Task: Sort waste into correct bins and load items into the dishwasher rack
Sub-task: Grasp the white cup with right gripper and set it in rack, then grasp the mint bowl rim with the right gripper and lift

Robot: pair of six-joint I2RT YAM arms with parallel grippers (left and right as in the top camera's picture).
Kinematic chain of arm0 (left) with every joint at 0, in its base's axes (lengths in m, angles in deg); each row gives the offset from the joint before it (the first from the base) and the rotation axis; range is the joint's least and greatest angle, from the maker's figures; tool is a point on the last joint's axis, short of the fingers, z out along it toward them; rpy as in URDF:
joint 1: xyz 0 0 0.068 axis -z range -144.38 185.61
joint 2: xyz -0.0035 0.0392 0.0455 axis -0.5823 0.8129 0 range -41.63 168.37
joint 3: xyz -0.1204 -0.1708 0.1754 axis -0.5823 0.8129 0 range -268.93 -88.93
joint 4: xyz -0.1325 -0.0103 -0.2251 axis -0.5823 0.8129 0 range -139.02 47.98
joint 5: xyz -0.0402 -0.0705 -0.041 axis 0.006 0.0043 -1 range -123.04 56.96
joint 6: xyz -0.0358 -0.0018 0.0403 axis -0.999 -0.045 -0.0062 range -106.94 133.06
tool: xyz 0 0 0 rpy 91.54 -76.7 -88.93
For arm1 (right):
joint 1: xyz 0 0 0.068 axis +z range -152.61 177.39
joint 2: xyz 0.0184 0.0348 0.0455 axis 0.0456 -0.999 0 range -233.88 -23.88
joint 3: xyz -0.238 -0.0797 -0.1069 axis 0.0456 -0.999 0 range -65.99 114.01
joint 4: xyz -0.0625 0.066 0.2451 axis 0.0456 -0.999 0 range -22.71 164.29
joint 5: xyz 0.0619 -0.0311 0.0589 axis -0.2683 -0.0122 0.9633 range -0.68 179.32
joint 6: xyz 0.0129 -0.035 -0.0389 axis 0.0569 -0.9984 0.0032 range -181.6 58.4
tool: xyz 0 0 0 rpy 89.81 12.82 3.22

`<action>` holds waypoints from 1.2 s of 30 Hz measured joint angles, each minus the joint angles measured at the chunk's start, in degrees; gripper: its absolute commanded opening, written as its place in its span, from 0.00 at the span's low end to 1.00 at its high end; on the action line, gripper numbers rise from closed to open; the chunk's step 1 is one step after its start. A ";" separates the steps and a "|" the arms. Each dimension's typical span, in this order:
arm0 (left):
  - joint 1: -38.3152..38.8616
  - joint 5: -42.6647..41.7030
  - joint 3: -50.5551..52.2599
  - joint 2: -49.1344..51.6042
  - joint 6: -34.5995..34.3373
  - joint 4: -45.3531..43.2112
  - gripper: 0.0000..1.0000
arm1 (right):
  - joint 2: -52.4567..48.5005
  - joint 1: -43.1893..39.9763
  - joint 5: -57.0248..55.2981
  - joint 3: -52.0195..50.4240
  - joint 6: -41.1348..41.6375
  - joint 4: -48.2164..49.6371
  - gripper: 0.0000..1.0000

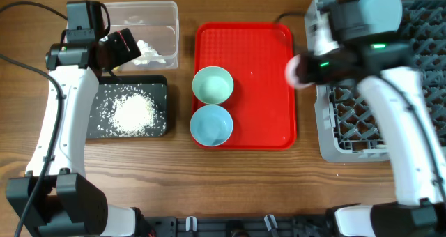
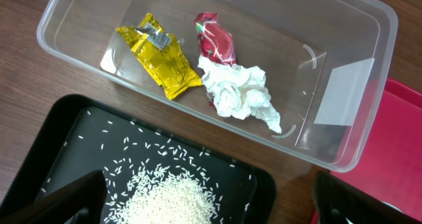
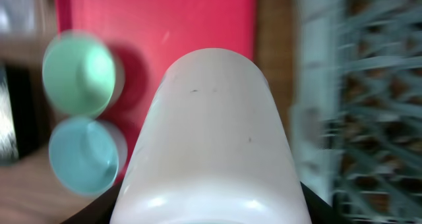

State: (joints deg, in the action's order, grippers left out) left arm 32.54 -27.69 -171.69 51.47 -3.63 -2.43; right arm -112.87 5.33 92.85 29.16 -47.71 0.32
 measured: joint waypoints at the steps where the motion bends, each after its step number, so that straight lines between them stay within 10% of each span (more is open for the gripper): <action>1: 0.00 0.00 0.00 0.00 0.02 0.02 1.00 | 0.42 -4.02 -0.50 0.33 -0.55 0.09 0.36; 10: 0.00 0.00 0.00 0.00 0.02 0.07 1.00 | -2.12 -45.88 -2.56 0.37 -2.89 4.76 0.34; 16: 0.00 0.02 0.00 0.00 0.02 0.02 1.00 | -10.47 -54.62 -2.49 -2.16 -2.54 10.91 0.33; 18: 0.00 0.00 0.00 0.00 0.00 0.02 1.00 | -13.81 -54.84 -2.23 -2.67 -2.36 12.74 0.33; 21: 0.00 0.00 0.00 0.00 0.00 0.02 1.00 | -17.05 -54.82 -1.42 -2.80 -2.21 14.08 1.00; 30: 0.00 0.00 0.00 0.00 0.00 0.04 1.00 | -13.86 -50.82 3.48 -2.82 -2.14 12.33 1.00; 36: 0.00 0.00 0.00 0.00 0.00 0.02 1.00 | 2.64 -15.06 7.17 -1.31 -3.67 11.56 1.00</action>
State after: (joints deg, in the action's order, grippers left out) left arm 32.54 -27.69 -171.69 51.47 -3.63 -2.41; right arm -110.22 -9.73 100.02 27.85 -51.38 11.88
